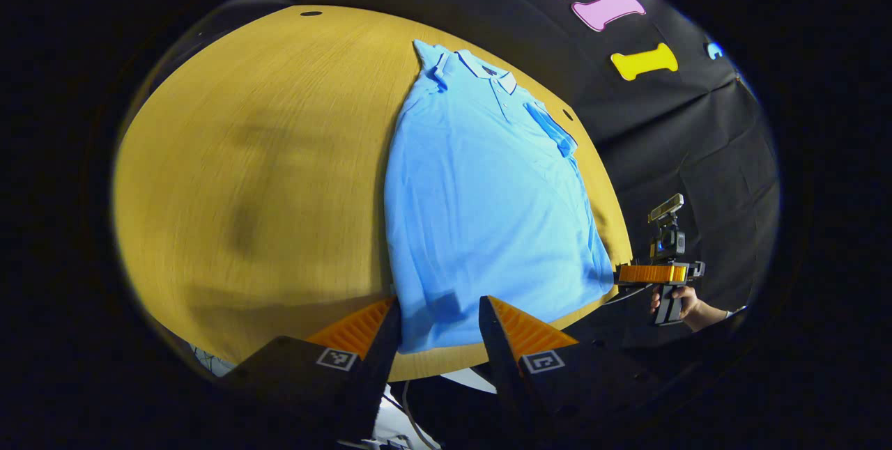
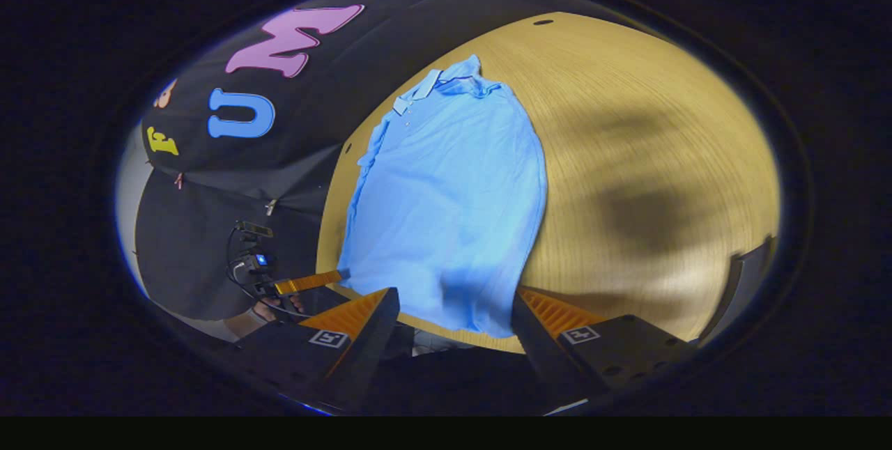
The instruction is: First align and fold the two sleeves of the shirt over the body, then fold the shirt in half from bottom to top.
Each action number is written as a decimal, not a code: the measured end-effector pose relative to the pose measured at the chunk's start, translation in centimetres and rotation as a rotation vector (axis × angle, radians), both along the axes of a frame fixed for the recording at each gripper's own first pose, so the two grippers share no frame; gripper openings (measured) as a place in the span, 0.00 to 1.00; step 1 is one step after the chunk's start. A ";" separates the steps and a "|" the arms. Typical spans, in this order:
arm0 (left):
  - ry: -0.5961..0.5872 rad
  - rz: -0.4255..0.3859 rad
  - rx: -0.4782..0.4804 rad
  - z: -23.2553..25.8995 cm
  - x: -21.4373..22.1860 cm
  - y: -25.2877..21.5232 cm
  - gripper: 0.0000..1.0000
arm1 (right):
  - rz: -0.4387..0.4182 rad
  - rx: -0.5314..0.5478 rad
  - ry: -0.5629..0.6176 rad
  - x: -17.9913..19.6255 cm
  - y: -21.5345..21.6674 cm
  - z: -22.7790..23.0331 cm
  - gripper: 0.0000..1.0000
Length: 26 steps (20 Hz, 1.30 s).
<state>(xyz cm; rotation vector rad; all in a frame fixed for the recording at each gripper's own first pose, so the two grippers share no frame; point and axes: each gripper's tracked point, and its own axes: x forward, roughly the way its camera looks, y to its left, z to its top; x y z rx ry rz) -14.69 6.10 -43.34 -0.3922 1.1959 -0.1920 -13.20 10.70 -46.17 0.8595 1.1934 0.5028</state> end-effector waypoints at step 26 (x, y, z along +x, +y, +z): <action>-0.238 -0.117 0.046 7.6 9.6 -4.1 0.06 | -0.045 0.206 -0.178 7.7 3.2 7.3 0.00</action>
